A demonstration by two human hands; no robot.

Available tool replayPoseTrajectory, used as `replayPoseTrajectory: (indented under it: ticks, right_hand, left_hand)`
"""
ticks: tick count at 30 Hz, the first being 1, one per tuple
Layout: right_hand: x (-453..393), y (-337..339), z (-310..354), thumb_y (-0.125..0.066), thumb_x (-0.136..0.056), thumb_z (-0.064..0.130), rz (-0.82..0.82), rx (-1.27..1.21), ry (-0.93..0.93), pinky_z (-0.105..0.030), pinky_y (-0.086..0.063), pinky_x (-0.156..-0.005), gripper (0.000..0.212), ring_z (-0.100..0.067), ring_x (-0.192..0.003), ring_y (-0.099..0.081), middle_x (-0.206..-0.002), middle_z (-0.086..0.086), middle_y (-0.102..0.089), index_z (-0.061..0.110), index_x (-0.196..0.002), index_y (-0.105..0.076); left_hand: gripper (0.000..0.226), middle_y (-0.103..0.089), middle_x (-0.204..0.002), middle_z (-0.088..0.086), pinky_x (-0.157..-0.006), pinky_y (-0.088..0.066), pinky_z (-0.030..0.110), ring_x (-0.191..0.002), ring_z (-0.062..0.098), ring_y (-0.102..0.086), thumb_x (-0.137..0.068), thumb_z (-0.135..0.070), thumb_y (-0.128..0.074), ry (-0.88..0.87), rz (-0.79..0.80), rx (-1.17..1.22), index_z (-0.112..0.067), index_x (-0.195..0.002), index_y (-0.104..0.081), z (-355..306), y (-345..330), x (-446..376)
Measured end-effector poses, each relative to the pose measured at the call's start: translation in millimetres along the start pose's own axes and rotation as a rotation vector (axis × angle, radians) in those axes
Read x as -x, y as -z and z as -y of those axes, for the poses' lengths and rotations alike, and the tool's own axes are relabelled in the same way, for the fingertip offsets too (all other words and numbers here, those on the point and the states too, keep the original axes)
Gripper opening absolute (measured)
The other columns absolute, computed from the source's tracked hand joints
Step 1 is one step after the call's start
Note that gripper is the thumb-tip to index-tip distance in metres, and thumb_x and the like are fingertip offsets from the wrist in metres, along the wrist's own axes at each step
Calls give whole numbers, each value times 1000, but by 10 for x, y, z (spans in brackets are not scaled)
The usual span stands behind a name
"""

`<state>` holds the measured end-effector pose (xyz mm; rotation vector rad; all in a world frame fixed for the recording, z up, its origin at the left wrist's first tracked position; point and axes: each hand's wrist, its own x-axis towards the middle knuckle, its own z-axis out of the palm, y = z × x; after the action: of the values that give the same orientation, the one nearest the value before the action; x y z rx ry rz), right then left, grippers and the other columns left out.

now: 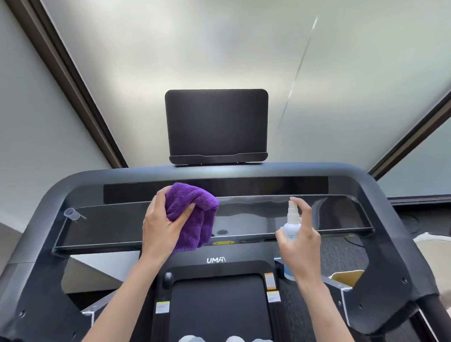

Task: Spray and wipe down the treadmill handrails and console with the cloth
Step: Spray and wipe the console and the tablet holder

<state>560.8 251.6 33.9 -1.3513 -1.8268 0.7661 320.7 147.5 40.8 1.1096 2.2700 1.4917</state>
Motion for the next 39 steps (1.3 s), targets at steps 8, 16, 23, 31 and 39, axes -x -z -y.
replayPoseTrajectory:
  ticks: [8,16,23,31,39]
  right_hand:
    - [-203,333,-205,-61,-80,-6,-114,77,-55,-34,-42,-55,67,-28,-50,-48,-53,-7,-47,37,-126,-38]
    - [-173,442,-321,-61,-79,-5,-120,74,-103,-46,-51,-53,66,-35,-53,-54,-59,-17,-53,37,-124,-37]
    - [-210,615,-418,-58,-80,-7,-208,79,-134,-49,-52,-55,67,-36,-55,-54,-61,-16,-53,36,-127,-38]
    - [-368,841,-584,-62,-80,-2,-229,130,-210,-54,-55,-62,60,-38,-57,-60,-68,-2,-54,33,-124,-39]
    - [-382,820,-533,-59,-79,-3,-194,102,-191,-53,-54,-58,61,-36,-58,-57,-66,1,-51,32,-126,-40]
  left_hand:
    - [56,-61,-110,-5,-81,-41,19,-98,14,-59,-75,-55,-62,-20,74,48,-27,-123,-54,-110,-269,105]
    - [56,-61,-109,-7,-83,-42,25,-99,16,-59,-75,-56,-61,-41,105,50,-27,-122,-54,-199,-457,131]
    - [56,-62,-109,-8,-85,-46,28,-99,14,-59,-76,-57,-62,-85,150,82,-25,-122,-55,-381,-701,113]
    - [53,-61,-107,-11,-81,-42,13,-98,10,-59,-76,-54,-64,-97,196,103,-28,-121,-55,-433,-892,204]
    - [54,-62,-108,-12,-82,-45,21,-98,9,-58,-77,-61,-61,-140,240,101,-30,-121,-53,-514,-1039,234]
